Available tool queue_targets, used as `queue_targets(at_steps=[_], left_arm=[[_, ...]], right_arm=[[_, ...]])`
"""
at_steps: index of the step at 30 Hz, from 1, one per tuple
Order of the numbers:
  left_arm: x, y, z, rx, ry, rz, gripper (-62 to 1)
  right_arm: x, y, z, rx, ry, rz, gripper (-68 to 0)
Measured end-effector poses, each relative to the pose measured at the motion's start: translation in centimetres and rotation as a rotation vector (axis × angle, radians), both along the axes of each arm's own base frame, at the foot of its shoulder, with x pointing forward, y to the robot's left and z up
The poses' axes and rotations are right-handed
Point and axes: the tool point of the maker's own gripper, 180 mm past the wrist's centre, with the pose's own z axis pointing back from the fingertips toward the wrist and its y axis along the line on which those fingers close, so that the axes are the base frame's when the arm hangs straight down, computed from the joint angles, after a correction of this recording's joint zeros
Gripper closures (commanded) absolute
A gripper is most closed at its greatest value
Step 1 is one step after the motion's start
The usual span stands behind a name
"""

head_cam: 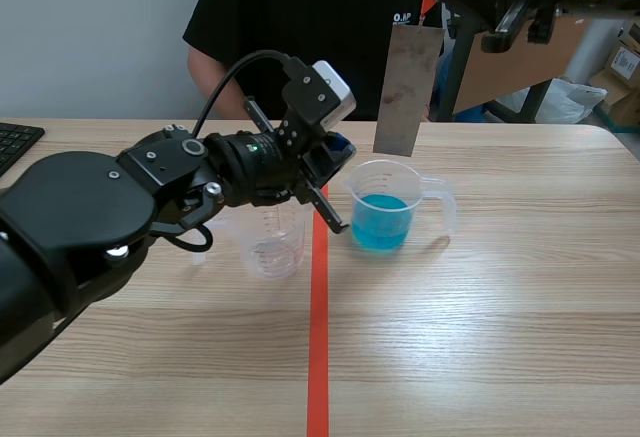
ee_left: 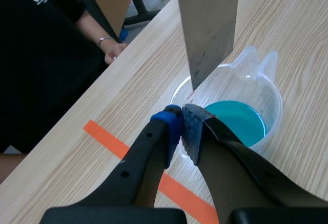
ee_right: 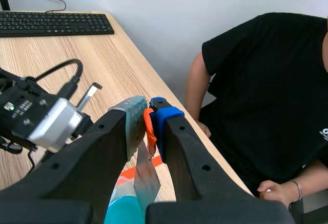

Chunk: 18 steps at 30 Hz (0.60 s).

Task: Do the redox reaction experiment.
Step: 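Point at the plate with the left hand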

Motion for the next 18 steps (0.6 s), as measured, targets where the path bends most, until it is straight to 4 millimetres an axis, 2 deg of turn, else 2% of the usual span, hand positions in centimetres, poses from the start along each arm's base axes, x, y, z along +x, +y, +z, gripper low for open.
queue_targets(at_steps=[5,8,13,16,18], left_arm=[[-1.9,3.0,0.2,0.000,-0.010,0.014,-3.2],[-3.4,5.4,1.6,-0.056,-0.009,0.044,-3.2],[-5.5,10.9,4.2,-0.057,-0.045,0.107,-3.2],[-7.2,14.0,4.3,-0.016,-0.031,0.137,-3.2],[-8.6,16.0,3.5,0.021,-0.003,0.160,-3.1]], right_arm=[[0.0,0.0,0.0,0.000,0.000,0.000,-1.5],[0.0,0.0,0.0,-0.003,0.000,-0.001,-1.5],[0.0,0.0,-0.1,-0.005,0.001,-0.002,-1.5],[0.0,0.0,-0.1,-0.006,0.001,-0.002,-1.5],[0.0,0.0,-0.1,-0.006,0.001,-0.002,-1.6]])
